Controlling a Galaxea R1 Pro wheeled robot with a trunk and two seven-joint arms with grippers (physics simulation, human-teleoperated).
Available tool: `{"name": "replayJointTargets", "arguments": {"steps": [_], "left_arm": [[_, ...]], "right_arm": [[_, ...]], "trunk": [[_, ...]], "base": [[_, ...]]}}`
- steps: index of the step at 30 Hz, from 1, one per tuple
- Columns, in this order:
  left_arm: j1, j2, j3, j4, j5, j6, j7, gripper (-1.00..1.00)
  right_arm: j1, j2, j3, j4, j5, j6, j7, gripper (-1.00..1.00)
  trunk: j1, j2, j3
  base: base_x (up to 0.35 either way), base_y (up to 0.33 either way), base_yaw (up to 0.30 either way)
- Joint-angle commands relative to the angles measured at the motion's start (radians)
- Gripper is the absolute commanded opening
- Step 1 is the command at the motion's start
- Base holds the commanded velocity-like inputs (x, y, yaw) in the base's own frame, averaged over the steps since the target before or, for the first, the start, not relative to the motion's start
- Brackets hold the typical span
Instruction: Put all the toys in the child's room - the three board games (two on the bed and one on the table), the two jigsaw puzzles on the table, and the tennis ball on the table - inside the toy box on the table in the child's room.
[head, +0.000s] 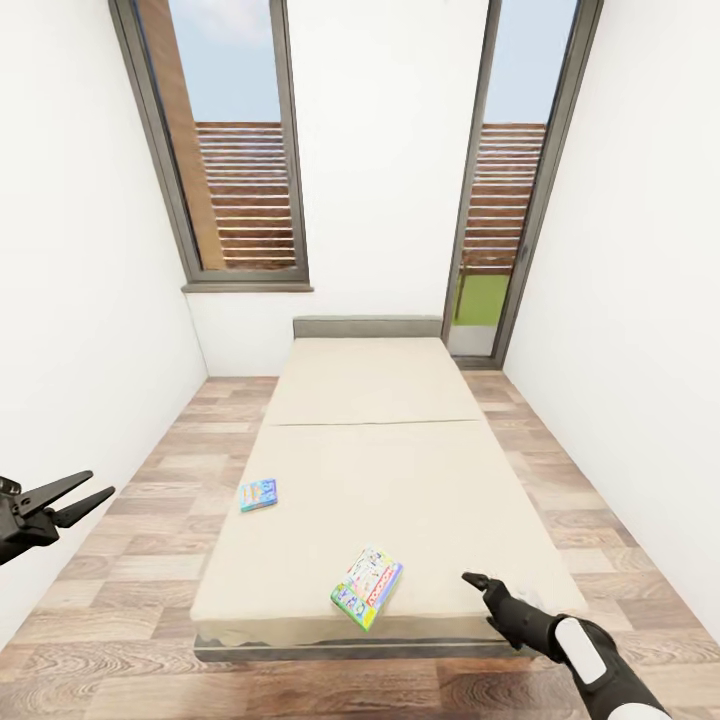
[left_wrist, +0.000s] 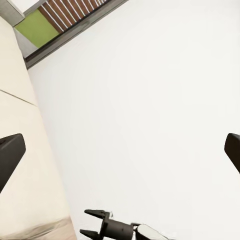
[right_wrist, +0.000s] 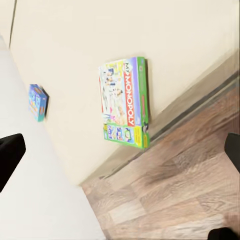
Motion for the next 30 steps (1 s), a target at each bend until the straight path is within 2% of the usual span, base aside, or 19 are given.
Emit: {"name": "replayJointTargets", "arguments": {"steps": [1, 6, 20, 25, 30], "left_arm": [[-0.001, 0.000, -0.001, 0.000, -0.001, 0.004, -0.003, 1.00], [-0.001, -0.001, -0.003, 0.000, -0.001, 0.004, -0.003, 1.00], [-0.001, -0.006, -0.007, 0.000, -0.002, 0.003, -0.002, 1.00], [-0.001, -0.009, -0.006, 0.000, -0.002, 0.003, -0.002, 1.00], [-0.001, -0.010, -0.005, 0.000, -0.003, 0.003, -0.001, 1.00]], "right_arm": [[-0.001, 0.003, -0.005, 0.031, -0.001, -0.019, 0.001, 1.00], [-0.001, -0.002, -0.012, 0.111, -0.003, -0.065, -0.003, 1.00], [-0.002, 0.008, -0.018, 0.129, -0.007, -0.080, 0.007, 1.00], [-0.001, 0.009, -0.015, 0.130, -0.081, -0.074, 0.033, 1.00], [-0.001, 0.025, -0.012, 0.130, -0.098, -0.075, 0.040, 1.00]], "trunk": [[0.004, -0.009, -0.005], [0.023, -0.044, -0.021], [0.077, -0.142, -0.065], [0.096, -0.177, -0.080], [0.115, -0.212, -0.096]], "base": [[0.000, 0.000, 0.000], [0.000, 0.000, 0.000], [0.000, 0.000, 0.000], [0.000, 0.000, 0.000], [0.000, 0.000, 0.000]]}}
